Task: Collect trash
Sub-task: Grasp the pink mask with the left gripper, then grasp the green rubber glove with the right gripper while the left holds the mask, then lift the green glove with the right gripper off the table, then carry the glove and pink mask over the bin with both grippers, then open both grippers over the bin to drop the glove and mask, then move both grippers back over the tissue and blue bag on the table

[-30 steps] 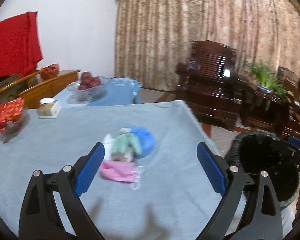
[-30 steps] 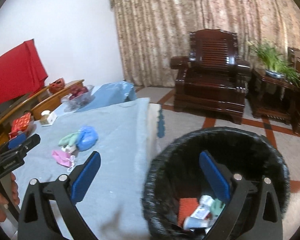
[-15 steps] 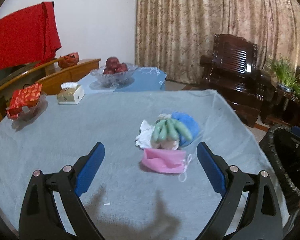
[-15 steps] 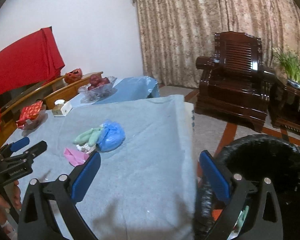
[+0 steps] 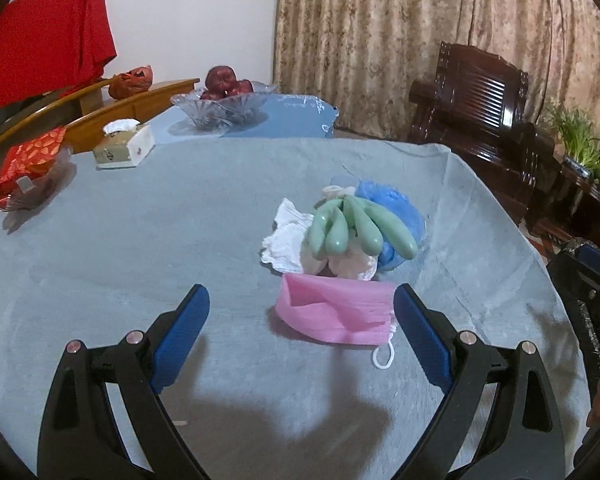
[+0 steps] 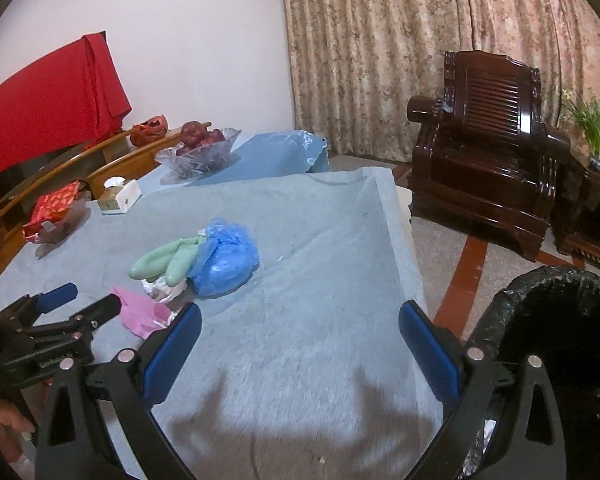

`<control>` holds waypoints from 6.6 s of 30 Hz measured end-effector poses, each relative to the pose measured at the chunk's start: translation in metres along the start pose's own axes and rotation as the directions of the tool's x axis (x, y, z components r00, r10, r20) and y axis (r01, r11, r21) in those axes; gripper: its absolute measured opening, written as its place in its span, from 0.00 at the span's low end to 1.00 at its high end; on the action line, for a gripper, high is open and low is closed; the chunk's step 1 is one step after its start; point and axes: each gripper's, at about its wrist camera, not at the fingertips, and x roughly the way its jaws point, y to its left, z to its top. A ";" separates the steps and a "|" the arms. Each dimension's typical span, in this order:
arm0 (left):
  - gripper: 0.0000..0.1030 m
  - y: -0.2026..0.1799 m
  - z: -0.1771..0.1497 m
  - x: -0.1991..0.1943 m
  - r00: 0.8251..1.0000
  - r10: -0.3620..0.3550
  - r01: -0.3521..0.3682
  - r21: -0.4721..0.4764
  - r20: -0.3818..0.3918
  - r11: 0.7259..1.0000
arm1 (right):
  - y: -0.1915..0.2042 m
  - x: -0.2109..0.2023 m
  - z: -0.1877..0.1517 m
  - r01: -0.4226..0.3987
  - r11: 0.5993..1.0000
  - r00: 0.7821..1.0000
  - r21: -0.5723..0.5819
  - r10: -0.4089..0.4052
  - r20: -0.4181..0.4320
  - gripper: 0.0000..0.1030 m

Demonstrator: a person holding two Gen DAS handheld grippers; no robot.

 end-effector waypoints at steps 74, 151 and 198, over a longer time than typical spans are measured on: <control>0.15 0.107 0.032 0.004 0.996 0.085 -0.081 -0.163 0.022 0.983 | 0.124 0.136 0.034 -0.126 0.988 0.979 -0.089 0.109 -0.172 0.44; 0.15 -0.251 0.008 -0.105 0.886 -0.461 0.438 0.244 0.041 0.865 | -0.156 -0.192 0.007 0.210 0.968 0.966 0.138 -0.227 0.120 0.10; 0.83 -0.263 0.000 -0.086 0.865 -0.501 0.489 0.254 -0.023 0.834 | -0.197 -0.201 -0.025 0.301 0.933 0.943 0.195 -0.322 0.085 0.94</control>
